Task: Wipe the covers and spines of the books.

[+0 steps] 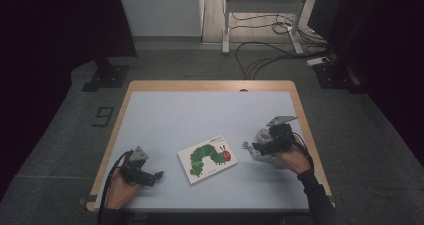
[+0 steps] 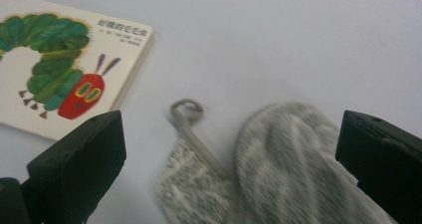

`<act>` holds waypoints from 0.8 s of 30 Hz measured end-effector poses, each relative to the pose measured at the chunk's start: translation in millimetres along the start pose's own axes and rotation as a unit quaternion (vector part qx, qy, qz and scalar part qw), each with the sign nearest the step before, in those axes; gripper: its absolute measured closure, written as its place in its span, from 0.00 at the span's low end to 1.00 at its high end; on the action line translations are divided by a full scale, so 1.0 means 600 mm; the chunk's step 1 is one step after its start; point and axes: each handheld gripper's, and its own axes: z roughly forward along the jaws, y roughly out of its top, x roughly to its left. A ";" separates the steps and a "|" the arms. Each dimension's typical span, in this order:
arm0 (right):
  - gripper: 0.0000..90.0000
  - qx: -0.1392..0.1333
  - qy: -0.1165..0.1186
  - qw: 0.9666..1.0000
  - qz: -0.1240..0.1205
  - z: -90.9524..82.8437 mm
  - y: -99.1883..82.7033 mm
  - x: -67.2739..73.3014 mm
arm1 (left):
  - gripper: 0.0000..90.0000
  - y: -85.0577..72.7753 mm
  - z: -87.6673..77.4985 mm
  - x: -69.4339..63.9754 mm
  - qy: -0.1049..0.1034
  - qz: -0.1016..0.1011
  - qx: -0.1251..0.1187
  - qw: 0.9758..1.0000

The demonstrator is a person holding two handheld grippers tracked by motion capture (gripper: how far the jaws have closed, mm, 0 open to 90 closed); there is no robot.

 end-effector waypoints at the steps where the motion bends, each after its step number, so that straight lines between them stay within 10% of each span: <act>1: 0.00 0.000 0.003 1.000 -0.003 0.003 0.003 0.004 | 0.00 0.004 0.003 -0.004 0.000 0.005 0.004 1.000; 24: 0.00 0.027 0.066 0.996 -0.052 0.091 0.037 0.081 | 0.00 0.062 0.053 -0.065 -0.058 0.060 0.009 0.996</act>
